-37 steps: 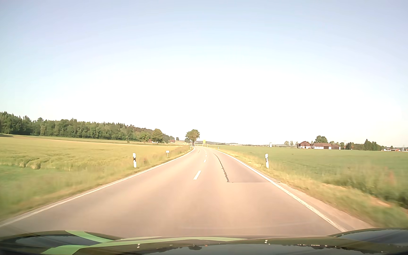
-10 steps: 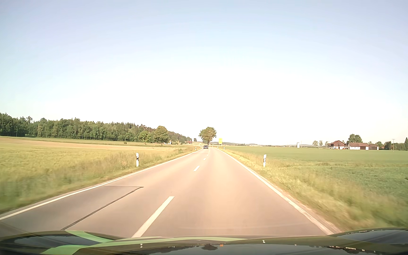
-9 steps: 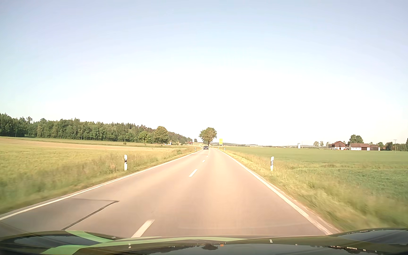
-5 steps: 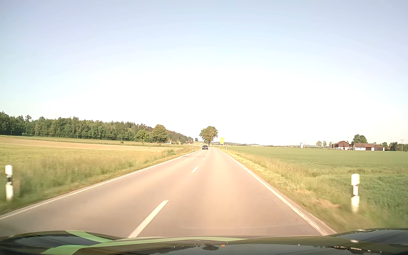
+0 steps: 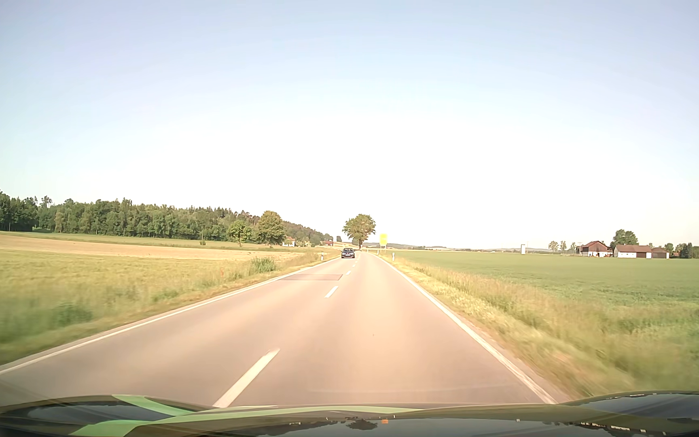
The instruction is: Follow the waypoints while adhering to traffic rules and regulations
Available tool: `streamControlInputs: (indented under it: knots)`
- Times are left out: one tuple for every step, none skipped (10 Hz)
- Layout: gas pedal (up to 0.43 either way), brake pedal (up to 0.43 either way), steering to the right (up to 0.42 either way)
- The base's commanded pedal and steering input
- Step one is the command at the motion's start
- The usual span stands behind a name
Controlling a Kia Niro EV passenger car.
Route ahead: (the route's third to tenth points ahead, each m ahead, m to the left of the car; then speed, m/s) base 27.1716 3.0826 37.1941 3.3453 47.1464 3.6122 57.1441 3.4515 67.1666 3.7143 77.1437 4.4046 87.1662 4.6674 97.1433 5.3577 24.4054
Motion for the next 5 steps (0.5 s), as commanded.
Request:
streamControlInputs:
  knots:
    - [0.138, 0.0, -0.004]
    - [0.157, 0.0, -0.004]
    - [0.169, 0.0, -0.004]
    - [0.177, 0.0, -0.004]
    - [0.189, 0.0, -0.004]
